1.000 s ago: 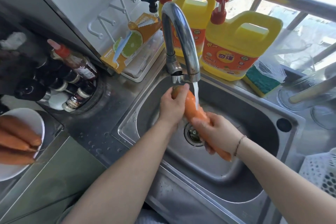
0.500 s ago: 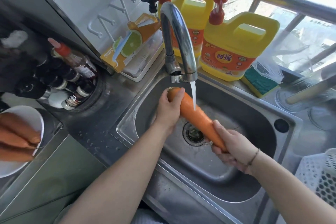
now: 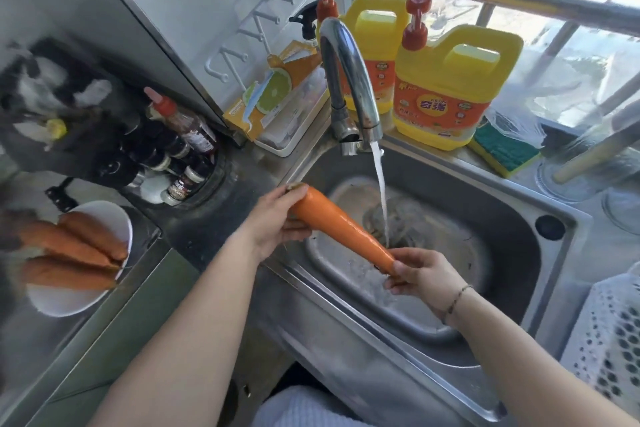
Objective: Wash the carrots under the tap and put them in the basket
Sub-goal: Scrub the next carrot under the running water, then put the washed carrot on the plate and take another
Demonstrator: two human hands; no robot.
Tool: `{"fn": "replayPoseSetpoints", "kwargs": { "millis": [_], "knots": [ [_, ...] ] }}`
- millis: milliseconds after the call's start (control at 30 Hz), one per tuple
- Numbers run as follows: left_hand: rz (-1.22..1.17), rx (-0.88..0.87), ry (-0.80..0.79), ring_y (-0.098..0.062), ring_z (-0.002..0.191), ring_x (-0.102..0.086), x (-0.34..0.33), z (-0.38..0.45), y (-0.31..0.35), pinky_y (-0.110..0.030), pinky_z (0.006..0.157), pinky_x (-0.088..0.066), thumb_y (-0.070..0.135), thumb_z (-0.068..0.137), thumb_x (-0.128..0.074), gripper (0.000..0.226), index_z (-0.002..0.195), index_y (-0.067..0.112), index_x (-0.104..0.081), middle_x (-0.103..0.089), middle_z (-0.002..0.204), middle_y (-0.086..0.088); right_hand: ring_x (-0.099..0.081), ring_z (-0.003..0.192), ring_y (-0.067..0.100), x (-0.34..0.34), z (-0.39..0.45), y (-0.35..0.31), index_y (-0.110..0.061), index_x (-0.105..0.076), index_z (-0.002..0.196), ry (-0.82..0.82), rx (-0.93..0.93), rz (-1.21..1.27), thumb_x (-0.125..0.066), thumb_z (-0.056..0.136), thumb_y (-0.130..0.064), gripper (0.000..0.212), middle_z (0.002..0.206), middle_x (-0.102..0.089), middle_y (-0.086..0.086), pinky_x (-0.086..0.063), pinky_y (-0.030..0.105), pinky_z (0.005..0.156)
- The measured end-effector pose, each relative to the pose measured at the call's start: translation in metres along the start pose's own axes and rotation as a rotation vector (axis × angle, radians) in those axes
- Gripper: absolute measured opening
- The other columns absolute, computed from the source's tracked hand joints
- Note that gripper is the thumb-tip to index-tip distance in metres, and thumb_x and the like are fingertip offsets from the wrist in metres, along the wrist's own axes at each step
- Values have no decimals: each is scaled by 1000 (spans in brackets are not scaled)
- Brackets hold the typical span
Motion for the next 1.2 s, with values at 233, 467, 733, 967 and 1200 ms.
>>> {"fn": "replayPoseSetpoints", "kwargs": {
  "millis": [233,467,733,967,1200],
  "knots": [
    [-2,20,-93,-28,84,-73,-2,-25,-9,-40,80,-59,27,99,-58,21,118,23,-66,-66,115,-11,-66,65,21,18,-24,2,-4,-65,104,193,26,19,-54,96,6,17,79,-71,16,-57,23,58],
    [20,30,7,-31,80,-72,-38,-31,-21,-35,68,-60,34,99,-59,17,109,21,-61,-63,113,-11,-62,56,18,40,-45,-5,-15,-63,109,322,143,-393,-69,89,-4,24,67,-70,5,-52,30,58],
    [39,7,-48,-31,82,-73,-24,-42,-11,-37,75,-61,34,99,-61,33,125,14,-56,-64,108,-8,-67,57,8,44,-59,-27,2,-64,116,211,183,-438,-62,84,19,36,74,-70,12,-53,15,54],
    [-54,-97,52,-26,71,-73,81,-57,9,-34,64,-61,30,97,-63,28,115,13,-50,-65,104,-13,-60,44,7,-57,-43,-60,-5,-67,112,175,313,-665,-65,86,10,30,66,-67,6,-51,20,49],
    [-111,-221,367,-19,66,-69,299,-92,14,-28,59,-57,29,91,-72,36,122,18,-56,-66,98,-7,-68,59,21,-280,-1,-80,-21,-70,98,-165,492,-892,-69,83,0,26,69,-72,9,-59,46,67]
  ]
}}
Point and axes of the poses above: each hand's wrist, its own z-axis towards the middle knuckle, its own x-axis out of the back of the hand, y = z × x, the point moved 3 cm from there along z, towards the middle knuckle
